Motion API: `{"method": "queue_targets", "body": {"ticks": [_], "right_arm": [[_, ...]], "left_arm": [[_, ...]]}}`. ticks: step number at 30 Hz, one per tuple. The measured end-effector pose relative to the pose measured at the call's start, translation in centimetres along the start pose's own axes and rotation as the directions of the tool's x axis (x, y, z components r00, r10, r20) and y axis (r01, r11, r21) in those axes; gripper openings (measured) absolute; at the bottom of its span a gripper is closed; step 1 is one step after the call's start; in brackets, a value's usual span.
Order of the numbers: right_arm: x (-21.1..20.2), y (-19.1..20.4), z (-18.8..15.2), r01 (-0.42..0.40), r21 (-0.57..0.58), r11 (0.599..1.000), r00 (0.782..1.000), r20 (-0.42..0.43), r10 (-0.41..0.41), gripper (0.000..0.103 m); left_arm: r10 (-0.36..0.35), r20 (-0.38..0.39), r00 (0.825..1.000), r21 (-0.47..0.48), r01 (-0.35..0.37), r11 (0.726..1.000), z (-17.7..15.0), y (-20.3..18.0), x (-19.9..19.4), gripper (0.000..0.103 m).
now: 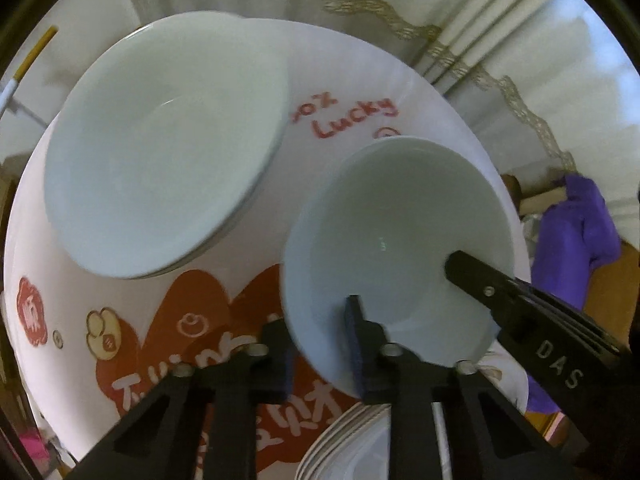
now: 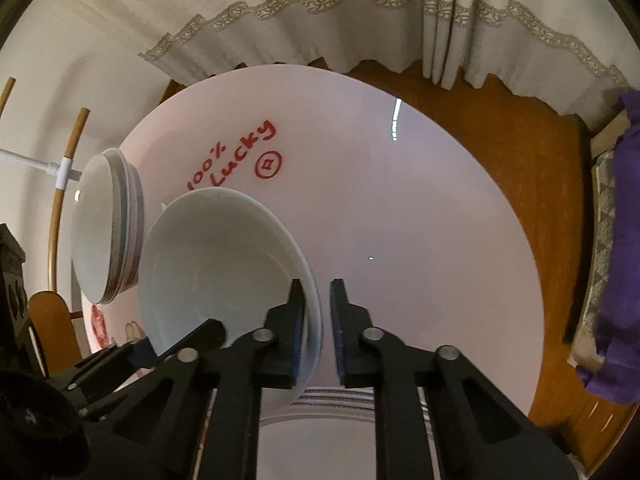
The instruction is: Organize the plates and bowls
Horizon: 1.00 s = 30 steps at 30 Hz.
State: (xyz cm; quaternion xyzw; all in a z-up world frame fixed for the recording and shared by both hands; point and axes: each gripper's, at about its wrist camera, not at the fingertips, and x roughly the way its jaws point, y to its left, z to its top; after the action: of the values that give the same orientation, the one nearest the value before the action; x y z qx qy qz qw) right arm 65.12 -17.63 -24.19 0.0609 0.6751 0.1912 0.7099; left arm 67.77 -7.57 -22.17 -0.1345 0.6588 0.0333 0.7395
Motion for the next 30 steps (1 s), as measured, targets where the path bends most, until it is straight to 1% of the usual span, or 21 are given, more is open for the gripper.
{"method": "queue_targets", "body": {"ticks": [2,4,6,8,11,16,20,23,27,30], "right_arm": [[-0.1,0.1,-0.1,0.006,-0.005,1.0,1.0,0.005,-0.006,0.006],[-0.2,0.2,-0.1,0.0,-0.002,1.0,1.0,0.007,0.0,0.006],[-0.6,0.4,-0.3,-0.007,-0.011,1.0,1.0,0.011,0.007,0.006],[-1.3,0.7,-0.6,0.007,-0.015,1.0,1.0,0.023,-0.007,0.006],[-2.5,1.0,-1.0,0.017,-0.012,1.0,0.999,0.042,-0.017,0.006],[-5.2,1.7,-1.4,0.008,-0.009,1.0,0.996,0.088,-0.007,0.006],[-7.7,3.7,-1.2,0.011,-0.039,0.999,0.989,0.146,-0.005,0.006],[-8.7,5.7,-0.7,-0.005,-0.066,0.998,0.986,0.169,0.016,0.006],[-8.7,8.6,0.1,-0.024,-0.105,0.994,0.983,0.179,0.042,0.006],[-7.8,10.8,0.7,-0.033,-0.135,0.99,0.983,0.174,0.056,0.006]], "left_arm": [[0.001,0.01,1.0,0.01,-0.001,1.0,-0.1,0.0,0.1,0.015],[-0.018,0.008,1.0,0.008,0.018,1.0,-0.1,0.4,0.3,0.015],[-0.018,0.016,1.0,0.007,0.018,1.0,-0.1,0.5,-0.1,0.015],[-0.02,0.026,0.999,0.017,0.019,1.0,-0.3,0.4,-0.7,0.015],[-0.02,0.049,0.999,0.039,0.018,0.999,-1.0,-0.1,-2.0,0.015],[-0.069,0.09,0.994,0.054,0.064,0.996,-1.5,0.1,-4.8,0.015],[-0.08,0.15,0.985,0.057,0.073,0.996,-1.9,1.0,-7.2,0.015],[-0.094,0.184,0.978,0.033,0.09,0.995,-2.2,2.6,-8.9,0.015],[-0.076,0.223,0.972,-0.007,0.08,0.997,-2.4,5.1,-10.3,0.014],[-0.058,0.233,0.971,-0.04,0.069,0.997,-3.2,7.0,-11.0,0.014]]}}
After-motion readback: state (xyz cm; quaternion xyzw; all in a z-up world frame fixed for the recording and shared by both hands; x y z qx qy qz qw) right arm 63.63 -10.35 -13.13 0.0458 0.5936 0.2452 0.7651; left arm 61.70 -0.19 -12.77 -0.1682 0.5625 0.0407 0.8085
